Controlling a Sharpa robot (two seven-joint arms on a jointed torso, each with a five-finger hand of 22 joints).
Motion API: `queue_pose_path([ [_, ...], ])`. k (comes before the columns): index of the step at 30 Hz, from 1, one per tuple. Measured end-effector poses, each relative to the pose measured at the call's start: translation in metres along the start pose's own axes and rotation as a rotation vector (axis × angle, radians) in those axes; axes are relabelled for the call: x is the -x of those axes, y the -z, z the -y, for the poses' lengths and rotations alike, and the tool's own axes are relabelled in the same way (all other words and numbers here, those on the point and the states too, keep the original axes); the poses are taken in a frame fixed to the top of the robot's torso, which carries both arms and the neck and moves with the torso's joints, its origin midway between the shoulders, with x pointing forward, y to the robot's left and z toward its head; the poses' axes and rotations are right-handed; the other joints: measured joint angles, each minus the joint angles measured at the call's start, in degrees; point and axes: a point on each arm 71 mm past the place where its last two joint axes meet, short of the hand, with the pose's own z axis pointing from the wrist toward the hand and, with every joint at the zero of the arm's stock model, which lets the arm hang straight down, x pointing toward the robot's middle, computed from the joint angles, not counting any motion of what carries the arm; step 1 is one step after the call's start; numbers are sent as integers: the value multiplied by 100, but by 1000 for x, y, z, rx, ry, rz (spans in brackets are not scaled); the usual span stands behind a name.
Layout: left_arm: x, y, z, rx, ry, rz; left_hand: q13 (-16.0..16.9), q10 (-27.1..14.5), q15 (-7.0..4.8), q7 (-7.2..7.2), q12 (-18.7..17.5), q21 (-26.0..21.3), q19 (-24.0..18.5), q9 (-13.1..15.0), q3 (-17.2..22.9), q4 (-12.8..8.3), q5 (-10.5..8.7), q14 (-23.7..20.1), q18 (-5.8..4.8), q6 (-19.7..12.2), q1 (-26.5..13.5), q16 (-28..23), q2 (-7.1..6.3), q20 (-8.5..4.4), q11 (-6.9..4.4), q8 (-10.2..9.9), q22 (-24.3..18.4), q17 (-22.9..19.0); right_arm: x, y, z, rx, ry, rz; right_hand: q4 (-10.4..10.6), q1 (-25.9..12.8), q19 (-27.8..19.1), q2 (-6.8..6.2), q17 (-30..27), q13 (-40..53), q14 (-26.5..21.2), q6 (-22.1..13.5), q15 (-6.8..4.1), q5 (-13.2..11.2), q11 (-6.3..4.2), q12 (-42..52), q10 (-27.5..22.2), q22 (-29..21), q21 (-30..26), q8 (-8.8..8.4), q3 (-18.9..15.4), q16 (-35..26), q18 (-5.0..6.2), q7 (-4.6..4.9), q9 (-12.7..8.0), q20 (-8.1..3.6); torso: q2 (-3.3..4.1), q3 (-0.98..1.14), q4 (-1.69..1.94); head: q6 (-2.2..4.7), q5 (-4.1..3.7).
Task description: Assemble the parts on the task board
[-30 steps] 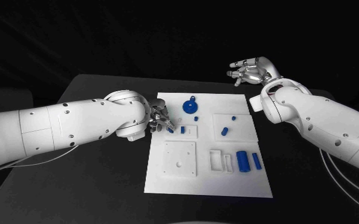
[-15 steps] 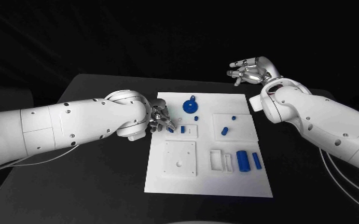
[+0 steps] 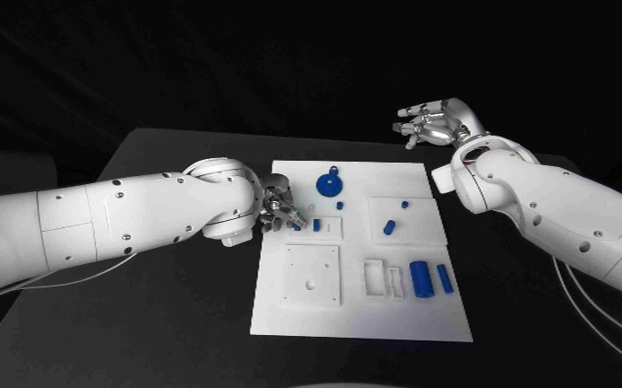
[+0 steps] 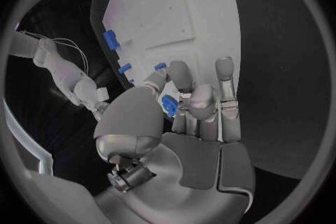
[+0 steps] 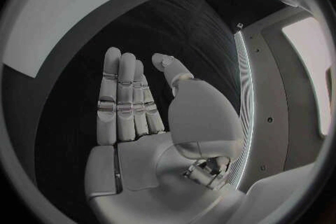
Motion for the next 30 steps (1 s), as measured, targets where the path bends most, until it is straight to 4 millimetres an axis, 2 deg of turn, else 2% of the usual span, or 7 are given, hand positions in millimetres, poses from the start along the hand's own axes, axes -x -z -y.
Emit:
queue_pose_path([
  [7,0,0,1,0,-2,-2,0,5,8,0,0,0,0,0,85,-84,-91,-7,0,36,-75,0,-1,0,5,-36,0,-1,0,0,0,0,0,-1,-24,-31,0,31,0,0,0,0,0,0,0,0,0,0,36,0,24,0,0,0,0,0,-1,-1,2,5,-4],
  [17,1,-2,1,3,-4,-2,-1,5,18,-3,0,0,0,23,172,-172,-106,1,0,39,-112,0,-37,0,6,-35,-1,-6,-1,0,0,0,-1,-1,-23,-30,0,30,0,0,0,0,0,0,0,0,0,0,36,0,24,0,0,0,0,0,-1,0,-2,13,-5],
  [21,1,-3,1,5,-6,-4,-1,5,18,-3,0,0,0,30,135,-156,-414,1,0,39,-111,0,-37,0,6,-40,-1,-21,0,0,0,-1,-1,-1,-23,-30,0,30,0,0,0,0,0,-4,0,0,0,0,36,0,23,0,0,0,0,0,-1,1,-2,13,-8],
  [22,1,-4,1,6,-7,-5,-1,6,18,-25,0,0,0,63,63,-116,-548,1,0,60,-110,0,-36,0,6,-35,-1,-27,0,0,0,-1,0,-1,-23,-30,0,30,0,0,0,0,0,-4,0,0,0,0,36,0,23,0,-1,0,0,0,-1,1,-2,13,-10],
  [28,2,-7,0,13,-10,-9,-8,6,18,-96,0,-26,0,49,-262,149,-978,1,0,131,3,0,-30,0,5,-34,-2,-53,0,0,1,-1,0,-1,-23,-30,0,30,0,0,0,0,0,-4,0,0,0,0,36,0,23,0,0,0,0,0,-1,3,-4,7,-20],
  [29,2,-7,0,14,-10,-11,-8,6,18,-140,0,-26,0,49,-308,195,-1033,1,0,174,22,0,-50,0,5,-34,-2,-61,0,0,1,-1,0,-1,-23,-30,0,30,0,0,0,0,0,-4,0,0,0,0,36,0,23,0,0,0,0,0,-1,3,-5,6,-23],
  [30,2,-7,0,15,-10,-11,-11,4,18,-497,0,-36,0,48,-344,231,-1069,1,0,581,14,0,-76,0,4,-31,-2,-61,0,0,1,-1,0,-1,-23,-30,0,30,0,0,0,0,0,-4,0,0,0,0,36,0,23,0,0,0,0,0,-1,3,-5,6,-24],
])
